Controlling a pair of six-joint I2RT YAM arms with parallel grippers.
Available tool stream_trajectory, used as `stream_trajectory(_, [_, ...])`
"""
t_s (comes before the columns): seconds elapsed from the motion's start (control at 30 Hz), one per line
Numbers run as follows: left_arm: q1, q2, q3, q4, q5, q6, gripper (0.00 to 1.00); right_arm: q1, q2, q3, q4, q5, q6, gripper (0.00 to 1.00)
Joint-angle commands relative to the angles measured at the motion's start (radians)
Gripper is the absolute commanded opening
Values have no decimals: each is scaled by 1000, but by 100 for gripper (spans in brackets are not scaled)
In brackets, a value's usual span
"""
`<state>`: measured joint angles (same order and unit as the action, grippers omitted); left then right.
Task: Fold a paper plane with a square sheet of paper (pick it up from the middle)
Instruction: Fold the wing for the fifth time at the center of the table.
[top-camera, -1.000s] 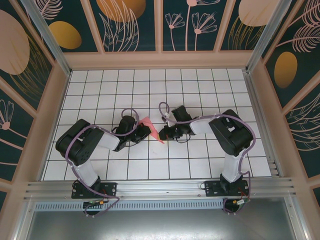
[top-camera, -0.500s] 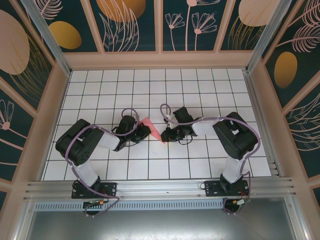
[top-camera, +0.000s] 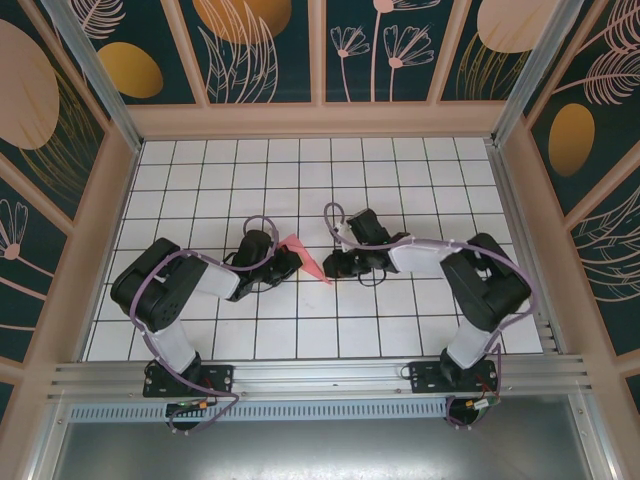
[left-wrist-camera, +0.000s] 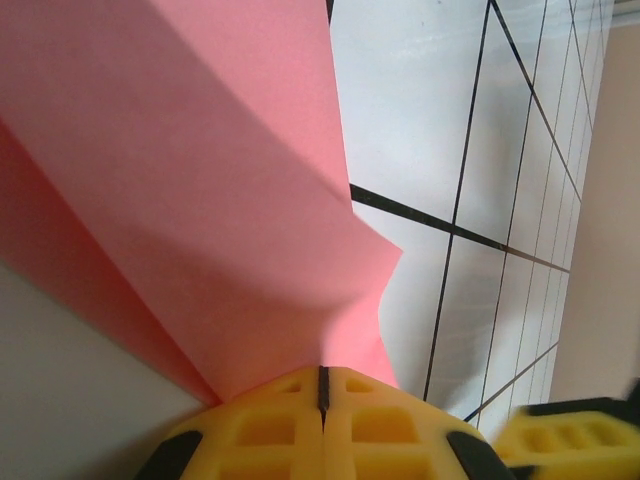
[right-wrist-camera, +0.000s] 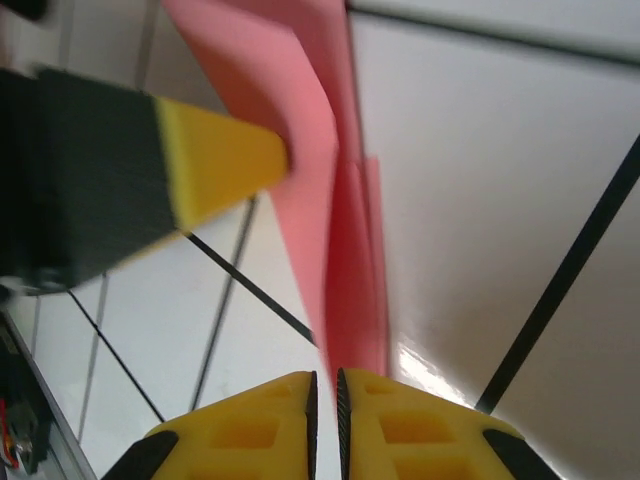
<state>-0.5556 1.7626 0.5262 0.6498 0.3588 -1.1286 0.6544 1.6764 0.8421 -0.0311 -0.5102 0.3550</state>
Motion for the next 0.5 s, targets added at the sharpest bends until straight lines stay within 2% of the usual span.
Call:
stream_trajectory(0.0, [-1,64,9,-132,-94,43,0,13,-55,15,-19,52,26,17])
stream_trajectory(0.07, [-1,63,13,-135,-93,44,0,29,-34,35,-16,37,40,15])
stream_trajectory(0.27, [-1,67,14,-132,-90,43,0,62,91,102,-12,11,71,1])
stream_trajectory(0.47, [-1,67,15,-140,-90,44,0,74,176,168,-30,1,64,0])
